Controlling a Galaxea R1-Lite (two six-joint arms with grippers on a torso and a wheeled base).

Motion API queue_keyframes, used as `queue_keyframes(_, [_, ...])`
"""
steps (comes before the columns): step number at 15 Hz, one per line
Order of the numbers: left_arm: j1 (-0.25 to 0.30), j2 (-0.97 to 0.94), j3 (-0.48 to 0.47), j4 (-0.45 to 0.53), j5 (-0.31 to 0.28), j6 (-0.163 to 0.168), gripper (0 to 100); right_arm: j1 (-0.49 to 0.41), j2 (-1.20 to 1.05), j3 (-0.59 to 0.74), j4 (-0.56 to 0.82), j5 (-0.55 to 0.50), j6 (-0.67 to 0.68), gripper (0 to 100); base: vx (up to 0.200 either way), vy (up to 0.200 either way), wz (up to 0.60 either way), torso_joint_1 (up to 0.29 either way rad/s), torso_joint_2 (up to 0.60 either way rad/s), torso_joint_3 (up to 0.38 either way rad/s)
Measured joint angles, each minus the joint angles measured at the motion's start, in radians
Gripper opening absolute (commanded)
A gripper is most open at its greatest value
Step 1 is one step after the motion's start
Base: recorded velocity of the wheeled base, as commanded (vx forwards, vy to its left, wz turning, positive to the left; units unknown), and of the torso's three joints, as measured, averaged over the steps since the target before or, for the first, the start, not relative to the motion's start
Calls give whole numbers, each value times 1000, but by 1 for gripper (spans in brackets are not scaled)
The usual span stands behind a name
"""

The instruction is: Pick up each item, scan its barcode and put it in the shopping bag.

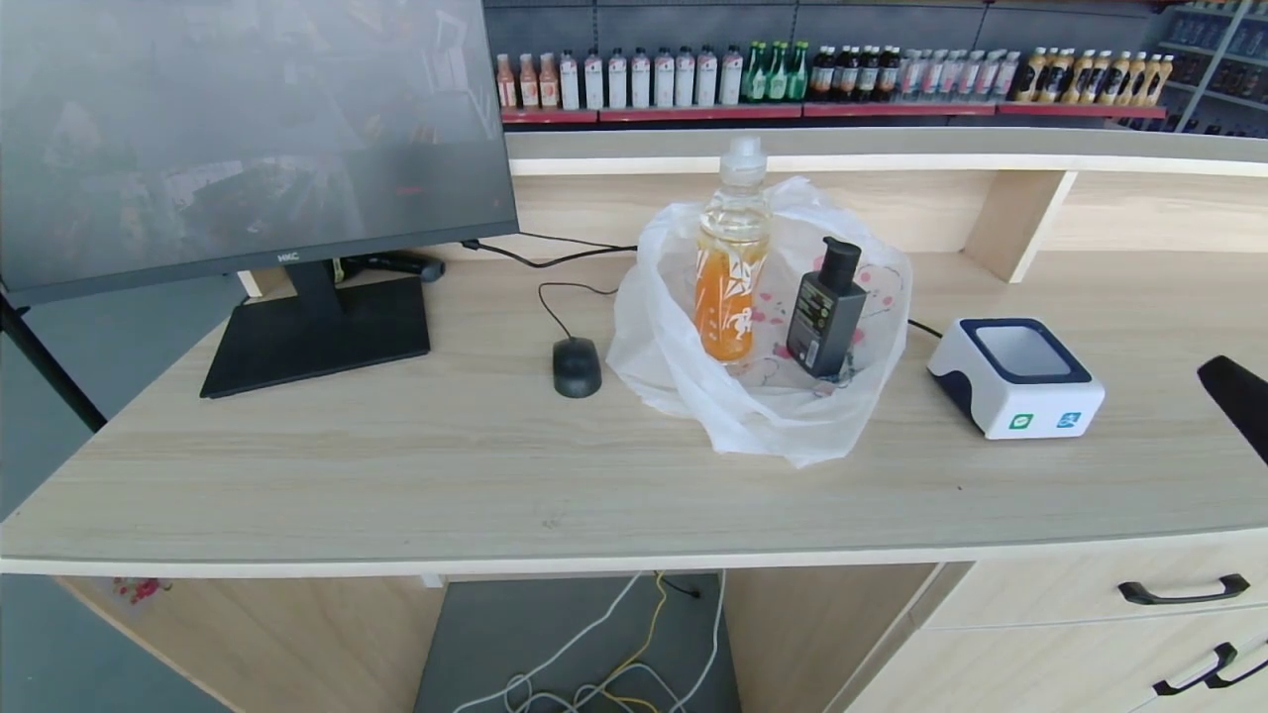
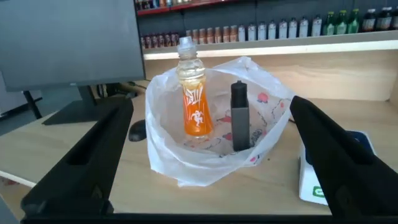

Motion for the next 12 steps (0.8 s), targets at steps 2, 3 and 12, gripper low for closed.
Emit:
queue_keyframes(2, [0, 0, 0, 0, 0, 0, 100, 1, -182, 36, 235, 6, 1, 100, 0, 0, 0, 0, 0, 0])
queue_keyframes(3, [0, 0, 0, 0, 1, 0, 100, 2, -266, 43, 379, 10, 1, 100, 0, 0, 0, 0, 0, 0])
queue_keyframes(12, [0, 0, 0, 0, 1, 0, 100, 4, -704, 156, 955, 47, -122, 100, 0, 0, 0, 0, 0, 0])
